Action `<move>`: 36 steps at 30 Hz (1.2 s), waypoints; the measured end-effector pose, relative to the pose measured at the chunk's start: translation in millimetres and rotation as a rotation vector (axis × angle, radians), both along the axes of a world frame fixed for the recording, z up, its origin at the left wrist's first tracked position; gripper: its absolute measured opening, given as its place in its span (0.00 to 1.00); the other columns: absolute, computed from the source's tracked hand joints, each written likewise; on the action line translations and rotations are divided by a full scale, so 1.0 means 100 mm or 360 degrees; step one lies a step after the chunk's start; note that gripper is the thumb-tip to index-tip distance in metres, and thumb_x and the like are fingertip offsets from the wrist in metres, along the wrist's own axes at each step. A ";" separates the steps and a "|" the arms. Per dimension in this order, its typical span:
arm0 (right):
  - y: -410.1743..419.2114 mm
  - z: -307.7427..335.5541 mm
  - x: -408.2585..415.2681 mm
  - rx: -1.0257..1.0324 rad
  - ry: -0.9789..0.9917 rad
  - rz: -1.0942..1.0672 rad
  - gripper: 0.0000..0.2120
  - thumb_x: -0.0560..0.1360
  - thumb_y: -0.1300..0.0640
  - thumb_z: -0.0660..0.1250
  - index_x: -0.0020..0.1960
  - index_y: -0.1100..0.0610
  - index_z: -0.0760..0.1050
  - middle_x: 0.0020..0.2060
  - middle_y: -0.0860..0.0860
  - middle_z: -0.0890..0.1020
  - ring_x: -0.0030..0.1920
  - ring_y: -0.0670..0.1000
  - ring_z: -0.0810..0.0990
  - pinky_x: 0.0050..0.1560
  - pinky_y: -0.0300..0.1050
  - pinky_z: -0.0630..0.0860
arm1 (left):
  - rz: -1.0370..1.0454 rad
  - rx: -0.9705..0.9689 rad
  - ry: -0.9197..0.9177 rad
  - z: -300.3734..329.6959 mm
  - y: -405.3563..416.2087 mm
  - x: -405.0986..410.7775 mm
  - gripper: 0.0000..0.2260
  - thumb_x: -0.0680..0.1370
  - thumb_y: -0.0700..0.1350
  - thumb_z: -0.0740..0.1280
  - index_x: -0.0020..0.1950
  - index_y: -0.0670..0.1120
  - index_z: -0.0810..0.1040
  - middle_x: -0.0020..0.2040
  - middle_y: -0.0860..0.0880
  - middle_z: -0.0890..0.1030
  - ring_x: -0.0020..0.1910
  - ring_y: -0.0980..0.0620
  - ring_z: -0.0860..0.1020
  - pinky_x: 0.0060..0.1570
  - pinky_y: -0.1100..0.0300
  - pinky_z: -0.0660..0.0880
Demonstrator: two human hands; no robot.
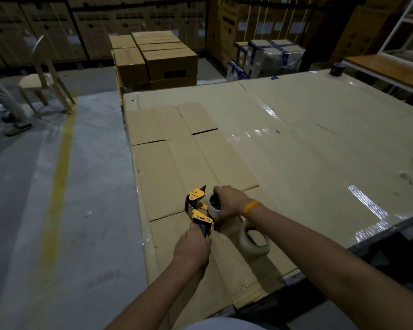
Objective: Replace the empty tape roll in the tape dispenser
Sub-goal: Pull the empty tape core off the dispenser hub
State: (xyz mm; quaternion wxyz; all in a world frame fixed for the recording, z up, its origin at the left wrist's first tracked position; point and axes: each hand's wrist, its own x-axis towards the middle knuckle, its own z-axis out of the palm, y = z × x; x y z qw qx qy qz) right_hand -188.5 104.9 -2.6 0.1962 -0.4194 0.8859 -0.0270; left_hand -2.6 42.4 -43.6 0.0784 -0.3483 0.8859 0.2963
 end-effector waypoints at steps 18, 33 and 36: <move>-0.12 0.20 -0.09 0.0205 0.0080 0.0503 0.52 0.59 0.46 0.88 0.75 0.54 0.64 0.61 0.58 0.80 0.59 0.61 0.80 0.46 0.49 0.74 | 0.0004 -0.0038 0.0076 -0.05 -0.05 0.02 0.13 0.80 0.53 0.65 0.61 0.49 0.71 0.54 0.46 0.83 0.53 0.43 0.83 0.53 0.47 0.81; -0.13 0.15 -0.13 0.0199 0.0094 0.0423 0.51 0.56 0.39 0.87 0.68 0.56 0.65 0.54 0.56 0.81 0.47 0.56 0.75 0.40 0.49 0.72 | 0.0001 -0.0070 0.0048 -0.09 -0.04 -0.03 0.11 0.80 0.51 0.65 0.60 0.48 0.71 0.54 0.45 0.84 0.54 0.41 0.83 0.51 0.49 0.80; -0.20 0.20 -0.18 0.0287 0.0082 0.0476 0.54 0.55 0.40 0.88 0.71 0.55 0.65 0.56 0.55 0.80 0.49 0.56 0.76 0.42 0.51 0.75 | -0.0015 -0.0082 0.0057 -0.09 -0.05 -0.02 0.11 0.80 0.51 0.64 0.59 0.49 0.71 0.53 0.46 0.84 0.53 0.42 0.83 0.51 0.49 0.80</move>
